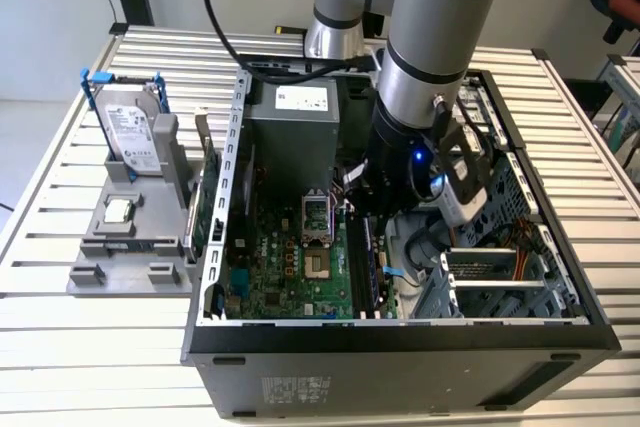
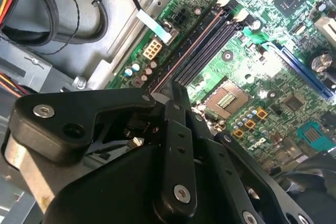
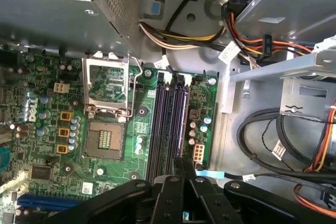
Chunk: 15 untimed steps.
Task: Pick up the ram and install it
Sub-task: 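Insert the ram into the slot, then press down the ram until it locks into place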
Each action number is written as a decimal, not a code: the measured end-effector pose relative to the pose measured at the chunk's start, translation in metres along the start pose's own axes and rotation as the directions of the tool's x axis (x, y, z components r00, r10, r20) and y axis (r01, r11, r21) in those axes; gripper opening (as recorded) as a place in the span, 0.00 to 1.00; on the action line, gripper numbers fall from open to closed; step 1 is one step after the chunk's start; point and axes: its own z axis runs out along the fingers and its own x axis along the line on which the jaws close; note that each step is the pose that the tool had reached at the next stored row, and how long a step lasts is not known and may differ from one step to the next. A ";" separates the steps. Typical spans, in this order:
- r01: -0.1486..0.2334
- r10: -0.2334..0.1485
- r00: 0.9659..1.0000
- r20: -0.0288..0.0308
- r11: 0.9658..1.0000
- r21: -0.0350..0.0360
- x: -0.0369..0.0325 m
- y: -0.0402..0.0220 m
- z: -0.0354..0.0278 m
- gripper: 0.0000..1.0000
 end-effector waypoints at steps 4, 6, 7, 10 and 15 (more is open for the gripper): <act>0.033 -0.033 0.999 -0.001 0.999 -0.001 0.0000 0.0000 0.0000 0.00; 0.050 -0.050 0.999 -0.001 0.999 -0.001 0.0000 0.0000 -0.0001 0.00; 0.058 -0.058 0.998 -0.002 0.998 -0.001 0.0000 0.0000 -0.0001 0.00; 0.081 -0.081 0.997 -0.002 0.997 -0.001 0.0000 0.0000 -0.0001 0.00; 0.117 -0.117 0.993 -0.003 0.993 -0.002 0.0000 0.0000 0.0000 0.00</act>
